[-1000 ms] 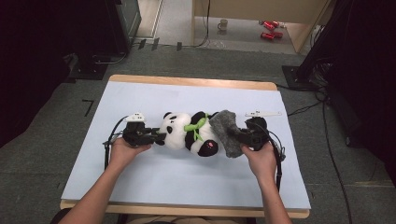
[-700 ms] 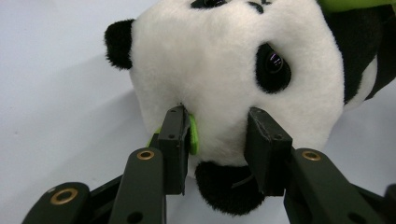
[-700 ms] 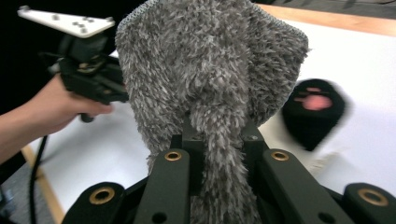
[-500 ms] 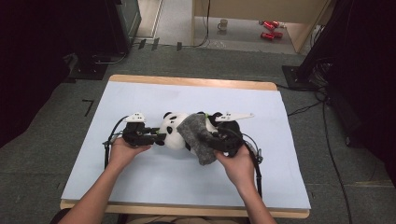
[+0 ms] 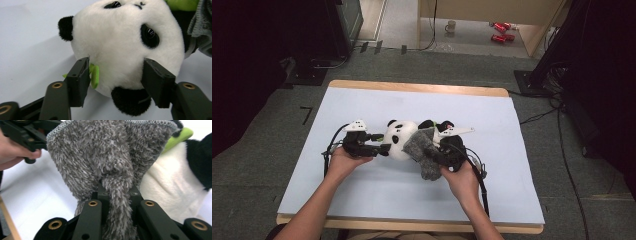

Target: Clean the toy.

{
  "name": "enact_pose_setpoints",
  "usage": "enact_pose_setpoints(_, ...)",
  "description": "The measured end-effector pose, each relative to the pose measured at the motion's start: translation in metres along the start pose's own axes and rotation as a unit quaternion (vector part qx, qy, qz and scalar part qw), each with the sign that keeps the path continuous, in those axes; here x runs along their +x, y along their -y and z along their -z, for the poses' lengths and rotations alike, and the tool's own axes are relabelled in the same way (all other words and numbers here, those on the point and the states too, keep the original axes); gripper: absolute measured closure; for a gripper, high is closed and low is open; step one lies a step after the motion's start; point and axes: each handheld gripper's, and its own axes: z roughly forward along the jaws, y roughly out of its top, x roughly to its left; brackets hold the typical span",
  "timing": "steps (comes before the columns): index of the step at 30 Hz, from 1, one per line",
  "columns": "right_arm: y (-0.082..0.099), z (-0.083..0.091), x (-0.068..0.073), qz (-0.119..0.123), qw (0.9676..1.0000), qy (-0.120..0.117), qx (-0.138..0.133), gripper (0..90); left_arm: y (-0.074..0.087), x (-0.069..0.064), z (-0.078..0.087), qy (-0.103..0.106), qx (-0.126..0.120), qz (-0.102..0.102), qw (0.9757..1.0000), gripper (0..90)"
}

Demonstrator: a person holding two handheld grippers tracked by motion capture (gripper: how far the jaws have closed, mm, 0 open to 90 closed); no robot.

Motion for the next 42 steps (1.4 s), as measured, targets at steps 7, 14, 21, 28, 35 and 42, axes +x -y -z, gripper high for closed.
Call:
enact_pose_setpoints(7,-0.007,0.003,-0.012,0.006,0.9999,0.013,-0.009,79.4,0.001,-0.009,0.007,0.017,0.009,-0.060,0.9980,29.0)
enact_pose_setpoints(14,-0.022,0.000,-0.024,0.010,0.9998,0.012,-0.007,79.1,-0.001,0.002,0.002,0.019,-0.016,-0.061,0.9978,27.3)
enact_pose_setpoints(21,-0.038,-0.004,-0.034,-0.002,0.9999,0.011,-0.011,78.8,-0.001,0.001,-0.013,0.000,-0.051,-0.085,0.9950,24.7)
enact_pose_setpoints(28,-0.041,-0.006,-0.035,-0.009,0.9996,0.015,-0.021,78.3,-0.006,-0.001,-0.028,-0.020,-0.042,-0.102,0.9938,28.8)
enact_pose_setpoints(35,-0.041,0.005,-0.036,-0.034,0.9989,-0.002,-0.031,79.8,-0.006,-0.008,-0.030,-0.012,-0.024,-0.075,0.9968,52.4)
enact_pose_setpoints(42,-0.050,0.034,-0.026,-0.034,0.9967,-0.002,-0.074,79.6,-0.012,-0.022,-0.025,-0.010,-0.002,-0.001,1.0000,60.0)
